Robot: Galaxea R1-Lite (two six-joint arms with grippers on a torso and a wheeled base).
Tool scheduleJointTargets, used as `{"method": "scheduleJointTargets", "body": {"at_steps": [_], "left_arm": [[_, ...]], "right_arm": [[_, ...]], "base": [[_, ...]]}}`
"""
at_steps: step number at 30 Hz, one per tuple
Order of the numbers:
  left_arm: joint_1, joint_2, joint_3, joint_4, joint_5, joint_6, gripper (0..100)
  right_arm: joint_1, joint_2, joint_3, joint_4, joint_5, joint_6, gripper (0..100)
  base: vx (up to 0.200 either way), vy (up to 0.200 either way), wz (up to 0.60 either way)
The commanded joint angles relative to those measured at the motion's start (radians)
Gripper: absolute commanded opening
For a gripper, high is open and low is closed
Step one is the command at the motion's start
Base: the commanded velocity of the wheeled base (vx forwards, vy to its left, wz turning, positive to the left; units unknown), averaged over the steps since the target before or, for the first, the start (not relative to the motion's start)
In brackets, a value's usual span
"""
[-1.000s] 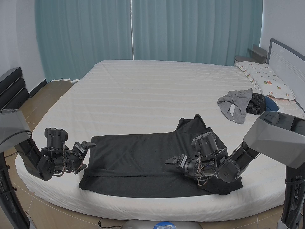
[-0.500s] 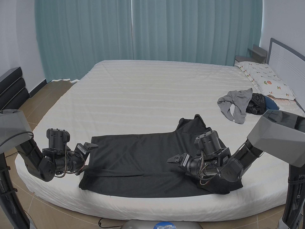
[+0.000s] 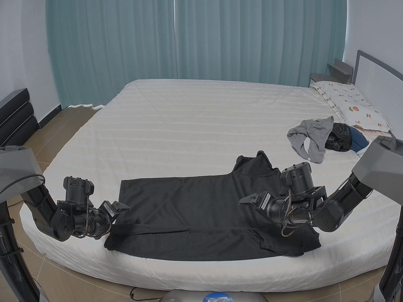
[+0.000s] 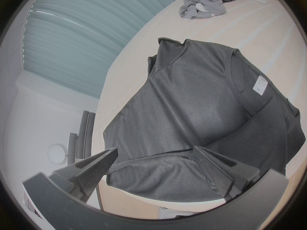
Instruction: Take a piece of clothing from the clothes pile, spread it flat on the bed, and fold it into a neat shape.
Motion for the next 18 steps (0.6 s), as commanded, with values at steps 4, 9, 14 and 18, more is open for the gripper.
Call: {"method": "scheduleJointTargets", "body": {"at_steps": [4, 9, 14, 18], "left_arm": [[-0.005, 0.032, -0.019, 0.003, 0.008, 0.002, 100], [-0.005, 0.06, -0.045, 0.003, 0.008, -0.002, 100], [0.006, 0.078, -0.065, 0.004, 0.008, -0.002, 0], [0.02, 0.073, -0.071, 0.004, 0.011, -0.012, 0]], "right_arm": [[-0.043, -0.015, 0.007, -0.001, 0.0, -0.02, 100], [-0.055, -0.016, 0.007, -0.001, -0.001, -0.021, 100], [-0.08, -0.02, 0.015, -0.001, -0.018, -0.057, 100], [-0.124, -0.038, 0.038, -0.001, -0.052, -0.124, 100]], "base": [[0.0, 0.0, 0.0], [0.0, 0.0, 0.0], [0.0, 0.0, 0.0], [0.0, 0.0, 0.0]]}}
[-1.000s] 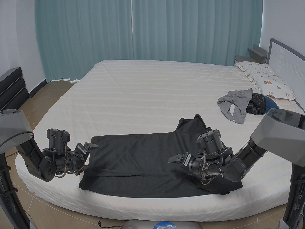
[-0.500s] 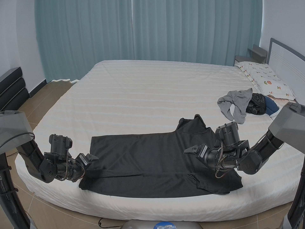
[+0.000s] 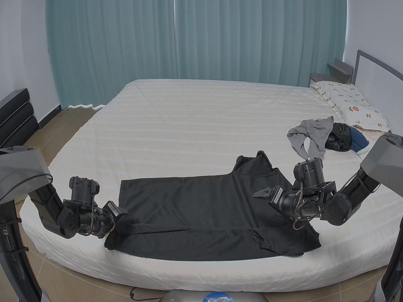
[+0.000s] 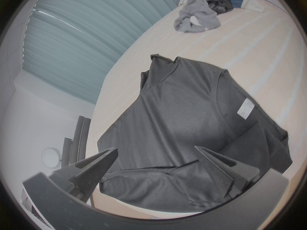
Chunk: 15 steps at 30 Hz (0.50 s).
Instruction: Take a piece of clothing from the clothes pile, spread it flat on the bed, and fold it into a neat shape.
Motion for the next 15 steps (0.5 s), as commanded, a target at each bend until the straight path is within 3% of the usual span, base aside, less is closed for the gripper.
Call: {"method": "scheduleJointTargets", "body": {"at_steps": [1, 7, 10, 12, 15], "left_arm": [[0.017, 0.005, -0.01, 0.001, 0.002, -0.013, 0], [0.024, -0.014, -0.009, 0.004, 0.021, -0.021, 0], [0.024, -0.018, -0.009, 0.006, 0.019, -0.021, 0], [0.024, -0.011, -0.004, 0.008, 0.021, -0.021, 0], [0.024, -0.005, -0.003, 0.008, 0.021, -0.021, 0]], "right_arm": [[-0.054, -0.021, 0.026, 0.0, -0.013, -0.055, 100], [-0.134, -0.024, 0.046, 0.0, 0.002, -0.124, 100], [-0.163, -0.021, 0.061, 0.0, 0.041, -0.176, 100], [-0.203, -0.014, 0.087, 0.0, 0.114, -0.24, 100], [-0.235, -0.012, 0.109, 0.0, 0.166, -0.297, 100]], "base": [[0.0, 0.0, 0.0], [0.0, 0.0, 0.0], [0.0, 0.0, 0.0], [0.0, 0.0, 0.0], [0.0, 0.0, 0.0]]}}
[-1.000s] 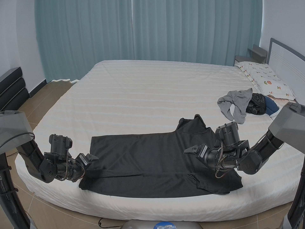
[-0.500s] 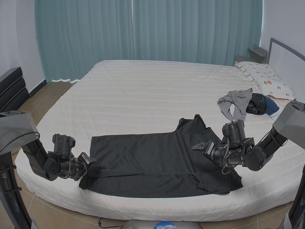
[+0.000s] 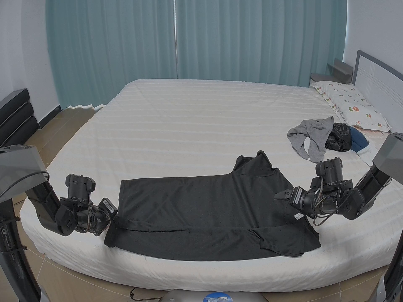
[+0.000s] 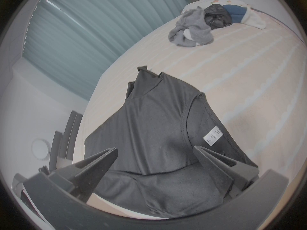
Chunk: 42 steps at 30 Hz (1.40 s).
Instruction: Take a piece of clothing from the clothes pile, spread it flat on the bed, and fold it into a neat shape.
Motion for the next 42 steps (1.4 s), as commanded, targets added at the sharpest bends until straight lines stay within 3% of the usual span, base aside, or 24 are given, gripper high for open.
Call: {"method": "scheduleJointTargets", "body": {"at_steps": [1, 9, 27, 28, 35, 42], "left_arm": [[0.0, 0.005, 0.004, 0.0, 0.0, 0.0, 0], [0.0, 0.006, 0.004, 0.0, -0.002, -0.002, 0], [0.0, 0.006, 0.003, 0.0, -0.002, -0.002, 0], [0.0, 0.006, 0.003, 0.0, -0.002, -0.002, 0], [0.0, 0.006, 0.003, 0.0, -0.002, -0.002, 0], [0.0, 0.006, 0.004, 0.0, -0.002, -0.002, 0]], "right_arm": [[-0.062, 0.007, 0.046, 0.0, 0.059, -0.065, 100], [-0.109, 0.062, 0.081, -0.022, 0.108, -0.192, 100], [-0.112, 0.119, 0.119, -0.083, 0.114, -0.264, 100], [-0.112, 0.12, 0.121, -0.083, 0.114, -0.27, 0], [-0.116, 0.117, 0.147, -0.086, 0.113, -0.33, 0], [-0.131, 0.105, 0.139, -0.089, 0.111, -0.33, 0]], "base": [[0.0, 0.0, 0.0], [0.0, 0.0, 0.0], [0.0, 0.0, 0.0], [0.0, 0.0, 0.0], [0.0, 0.0, 0.0], [0.0, 0.0, 0.0]]}}
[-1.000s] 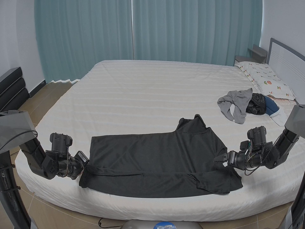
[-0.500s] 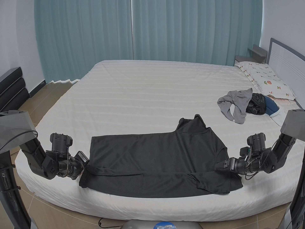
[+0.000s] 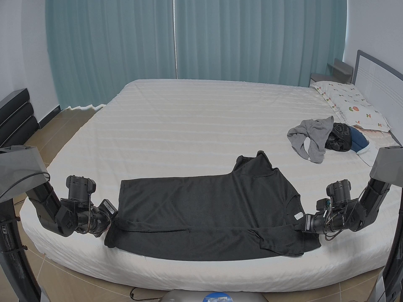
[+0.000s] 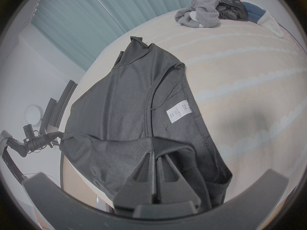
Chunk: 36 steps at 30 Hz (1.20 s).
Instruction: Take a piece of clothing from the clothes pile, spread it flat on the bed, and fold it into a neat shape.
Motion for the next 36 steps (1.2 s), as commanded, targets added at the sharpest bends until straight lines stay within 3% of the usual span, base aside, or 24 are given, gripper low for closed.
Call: {"method": "scheduleJointTargets", "body": {"at_steps": [1, 9, 29, 30, 36], "left_arm": [[0.0, 0.001, 0.0, -0.001, 0.0, 0.0, 0], [0.0, 0.002, 0.002, -0.001, 0.0, 0.0, 0], [0.002, -0.007, 0.007, -0.001, 0.002, -0.002, 0], [0.002, -0.01, 0.007, -0.001, 0.0, -0.002, 100], [0.02, -0.025, 0.005, -0.001, 0.002, -0.003, 100]], "right_arm": [[-0.014, -0.017, -0.01, -0.002, -0.001, 0.007, 0], [-0.057, -0.039, -0.013, -0.043, 0.006, 0.015, 0], [-0.042, -0.002, -0.01, -0.126, -0.002, 0.073, 0], [-0.042, 0.001, -0.01, -0.126, -0.002, 0.072, 0], [-0.04, 0.003, -0.012, -0.124, -0.002, 0.072, 0]], "base": [[0.0, 0.0, 0.0], [0.0, 0.0, 0.0], [0.0, 0.0, 0.0], [0.0, 0.0, 0.0], [0.0, 0.0, 0.0]]}}
